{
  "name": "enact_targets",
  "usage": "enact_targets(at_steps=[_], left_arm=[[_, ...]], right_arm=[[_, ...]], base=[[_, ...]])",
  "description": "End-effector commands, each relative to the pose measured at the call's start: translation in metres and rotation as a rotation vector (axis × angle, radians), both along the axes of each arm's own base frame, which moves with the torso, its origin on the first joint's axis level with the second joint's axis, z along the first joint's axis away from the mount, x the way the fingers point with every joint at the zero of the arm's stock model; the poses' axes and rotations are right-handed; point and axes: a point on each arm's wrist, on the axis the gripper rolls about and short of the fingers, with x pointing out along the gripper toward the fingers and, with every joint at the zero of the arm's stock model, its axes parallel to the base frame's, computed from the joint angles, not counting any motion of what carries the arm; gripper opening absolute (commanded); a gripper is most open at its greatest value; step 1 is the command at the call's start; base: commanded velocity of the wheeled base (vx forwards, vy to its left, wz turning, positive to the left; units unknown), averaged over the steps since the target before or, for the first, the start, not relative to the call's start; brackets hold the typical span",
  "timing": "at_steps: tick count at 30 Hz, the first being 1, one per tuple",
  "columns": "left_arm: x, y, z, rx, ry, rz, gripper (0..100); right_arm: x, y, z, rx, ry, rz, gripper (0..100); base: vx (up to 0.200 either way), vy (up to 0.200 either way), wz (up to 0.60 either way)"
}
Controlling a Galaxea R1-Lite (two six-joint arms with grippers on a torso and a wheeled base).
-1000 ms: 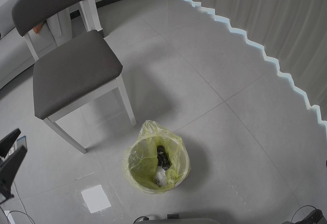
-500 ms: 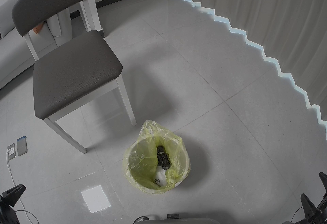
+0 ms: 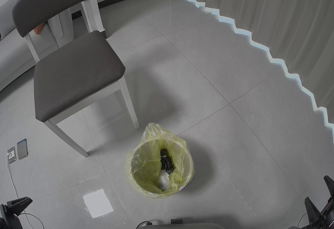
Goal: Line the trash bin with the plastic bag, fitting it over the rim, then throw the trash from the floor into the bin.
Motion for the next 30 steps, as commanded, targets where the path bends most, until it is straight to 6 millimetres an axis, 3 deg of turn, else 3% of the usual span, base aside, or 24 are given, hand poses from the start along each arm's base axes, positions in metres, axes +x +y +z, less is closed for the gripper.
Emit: enact_targets(at_steps=[1,2,5,7,10,21,30], left_arm=[[0.013,0.0,-0.05,0.09,-0.04,0.165,100],[0.018,0.001,-0.058,0.131,-0.062,0.212,100],[0.021,0.005,-0.057,0.116,-0.09,0.439,100],[0.022,0.01,-0.058,0.11,-0.077,0.639,100],[0.023,0.012,-0.061,0.102,-0.044,0.757,100],[0.023,0.012,-0.065,0.125,-0.012,0.732,100],[0.023,0.012,-0.065,0.138,-0.017,0.732,100]], right_arm=[[0.0,0.0,-0.002,-0.02,-0.012,-0.012,100],[0.0,0.0,-0.001,-0.042,-0.019,-0.012,100],[0.0,-0.001,-0.001,-0.1,-0.035,-0.046,100],[0.0,-0.003,-0.002,-0.129,-0.032,-0.162,100],[0.002,-0.006,-0.008,-0.102,-0.006,-0.272,100],[0.003,-0.007,-0.009,0.005,0.016,-0.329,100],[0.003,-0.006,-0.009,-0.051,0.012,-0.259,100]], base=[[0.0,0.0,0.0],[0.0,0.0,0.0],[0.0,0.0,0.0],[0.0,0.0,0.0],[0.0,0.0,0.0],[0.0,0.0,0.0],[0.0,0.0,0.0]])
